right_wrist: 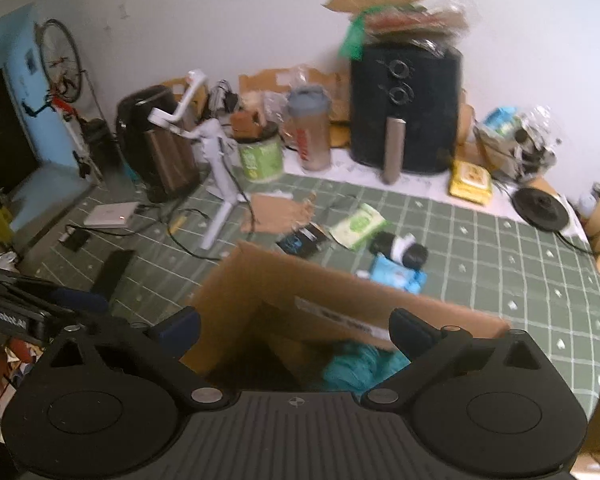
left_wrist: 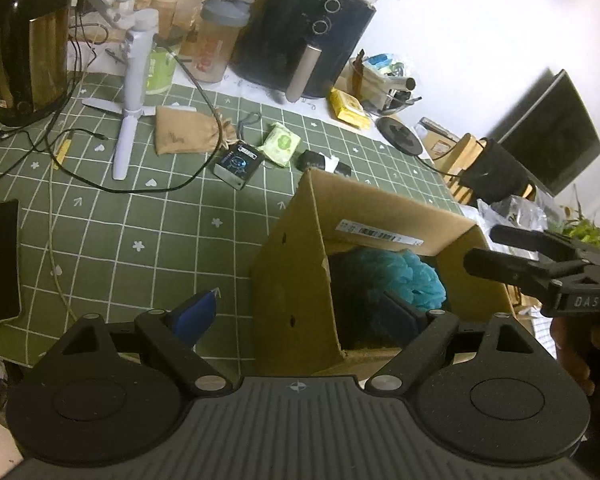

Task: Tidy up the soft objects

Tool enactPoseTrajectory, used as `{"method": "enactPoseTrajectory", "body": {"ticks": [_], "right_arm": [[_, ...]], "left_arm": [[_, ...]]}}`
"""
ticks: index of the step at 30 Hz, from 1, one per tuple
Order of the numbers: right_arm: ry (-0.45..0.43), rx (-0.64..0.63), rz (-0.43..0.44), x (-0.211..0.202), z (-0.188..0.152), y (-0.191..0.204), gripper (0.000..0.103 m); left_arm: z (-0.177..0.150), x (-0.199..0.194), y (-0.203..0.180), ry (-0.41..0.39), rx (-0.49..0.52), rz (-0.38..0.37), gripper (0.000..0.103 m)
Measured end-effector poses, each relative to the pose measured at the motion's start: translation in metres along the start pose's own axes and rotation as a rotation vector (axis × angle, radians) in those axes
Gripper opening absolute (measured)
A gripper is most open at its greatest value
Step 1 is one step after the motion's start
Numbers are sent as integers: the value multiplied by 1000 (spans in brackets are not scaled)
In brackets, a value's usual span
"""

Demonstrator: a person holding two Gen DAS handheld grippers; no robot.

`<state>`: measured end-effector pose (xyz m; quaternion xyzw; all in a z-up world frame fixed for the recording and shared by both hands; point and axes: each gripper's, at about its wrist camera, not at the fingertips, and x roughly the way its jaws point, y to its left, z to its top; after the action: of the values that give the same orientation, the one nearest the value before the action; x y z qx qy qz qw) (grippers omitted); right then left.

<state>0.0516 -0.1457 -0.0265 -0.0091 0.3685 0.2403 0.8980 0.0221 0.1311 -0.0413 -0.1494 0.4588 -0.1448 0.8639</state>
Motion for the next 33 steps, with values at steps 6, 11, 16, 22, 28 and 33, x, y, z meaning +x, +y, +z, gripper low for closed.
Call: {"method": "enactPoseTrajectory", "body": {"ticks": [6, 11, 16, 22, 28, 33], "right_arm": [[27, 49, -82, -8, -19, -23, 103], [41, 103, -130, -12, -31, -40, 103], [49, 142, -160, -13, -39, -56, 103], [74, 189, -168, -5, -43, -77, 103], [96, 214, -141, 6, -42, -91, 103], [116, 212, -101, 14, -40, -94, 103]], "left_arm": [[3, 14, -9, 26, 21, -12, 89], [11, 28, -20, 45, 47, -29, 89], [18, 42, -34, 79, 84, -38, 89], [17, 56, -41, 126, 85, -46, 89], [16, 59, -48, 145, 88, -34, 89], [16, 59, -47, 150, 61, -30, 89]]}}
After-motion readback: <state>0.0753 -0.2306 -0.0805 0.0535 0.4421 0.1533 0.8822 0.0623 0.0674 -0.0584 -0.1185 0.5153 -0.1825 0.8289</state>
